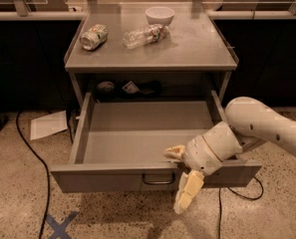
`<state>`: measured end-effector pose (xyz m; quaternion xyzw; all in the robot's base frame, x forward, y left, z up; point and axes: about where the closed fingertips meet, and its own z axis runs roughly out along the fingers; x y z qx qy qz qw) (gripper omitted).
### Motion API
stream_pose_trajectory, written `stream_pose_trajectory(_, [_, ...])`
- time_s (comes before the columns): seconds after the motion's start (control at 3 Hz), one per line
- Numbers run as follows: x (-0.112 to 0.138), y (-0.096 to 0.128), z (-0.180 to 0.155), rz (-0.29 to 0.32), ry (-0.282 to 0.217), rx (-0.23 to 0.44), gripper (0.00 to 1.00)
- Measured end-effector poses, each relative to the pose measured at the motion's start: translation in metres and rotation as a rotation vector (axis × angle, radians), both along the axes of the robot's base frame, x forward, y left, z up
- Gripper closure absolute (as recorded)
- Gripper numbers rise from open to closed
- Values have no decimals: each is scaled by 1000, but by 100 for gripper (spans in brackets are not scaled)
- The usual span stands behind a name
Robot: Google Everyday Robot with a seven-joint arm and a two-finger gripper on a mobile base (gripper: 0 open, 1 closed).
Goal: Open top drawer
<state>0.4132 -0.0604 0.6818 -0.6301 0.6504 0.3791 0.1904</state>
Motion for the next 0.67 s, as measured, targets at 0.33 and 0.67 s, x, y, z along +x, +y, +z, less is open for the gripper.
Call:
stream_pose_trajectory(0.33, [-13, 6, -1, 40, 38, 22, 0])
stream_pose_trajectory(0.67, [-14, 6, 0, 42, 40, 22, 0])
